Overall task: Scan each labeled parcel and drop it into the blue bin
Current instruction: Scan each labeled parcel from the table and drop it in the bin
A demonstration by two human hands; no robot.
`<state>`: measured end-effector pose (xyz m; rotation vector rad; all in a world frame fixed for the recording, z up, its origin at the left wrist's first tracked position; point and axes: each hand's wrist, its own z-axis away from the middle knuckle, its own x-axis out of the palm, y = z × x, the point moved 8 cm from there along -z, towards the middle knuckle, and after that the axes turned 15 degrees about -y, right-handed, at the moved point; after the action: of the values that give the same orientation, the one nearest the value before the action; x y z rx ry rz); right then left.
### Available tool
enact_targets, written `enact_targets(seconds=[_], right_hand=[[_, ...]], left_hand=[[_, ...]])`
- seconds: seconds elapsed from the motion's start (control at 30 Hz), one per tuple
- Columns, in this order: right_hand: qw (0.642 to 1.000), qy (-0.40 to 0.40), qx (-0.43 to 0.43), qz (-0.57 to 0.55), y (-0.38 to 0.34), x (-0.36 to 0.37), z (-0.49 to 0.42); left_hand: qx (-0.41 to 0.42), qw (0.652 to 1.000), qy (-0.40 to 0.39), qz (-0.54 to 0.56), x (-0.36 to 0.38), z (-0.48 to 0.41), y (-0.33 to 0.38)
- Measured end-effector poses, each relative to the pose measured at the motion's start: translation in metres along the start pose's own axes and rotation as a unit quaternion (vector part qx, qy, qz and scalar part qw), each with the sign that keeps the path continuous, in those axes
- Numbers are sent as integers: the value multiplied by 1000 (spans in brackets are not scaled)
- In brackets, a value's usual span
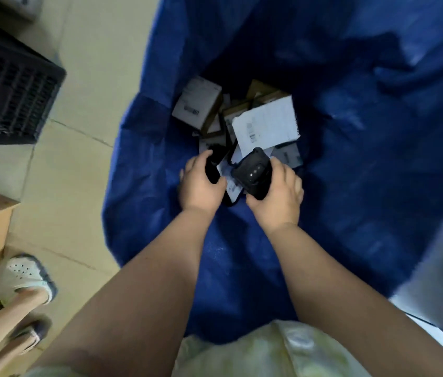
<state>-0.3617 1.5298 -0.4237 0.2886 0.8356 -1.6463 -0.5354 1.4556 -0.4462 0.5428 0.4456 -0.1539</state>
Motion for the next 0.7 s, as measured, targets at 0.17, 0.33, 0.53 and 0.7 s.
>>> enact_targets(seconds=[0.17,0.33,0.53,0.7], right_hand=[[1000,7,14,12,-31,-77,48],[999,29,27,32,-61,-155,104],[999,44,3,25,-97,-219,161],[994,71,-67,53,-136,-264,200]], left_hand=[[106,952,-15,-288,-44,57,90],[210,826,6,-523,-74,127,160],[252,796,66,-546,-122,187,214],[254,835,148,-465,-172,231,247]])
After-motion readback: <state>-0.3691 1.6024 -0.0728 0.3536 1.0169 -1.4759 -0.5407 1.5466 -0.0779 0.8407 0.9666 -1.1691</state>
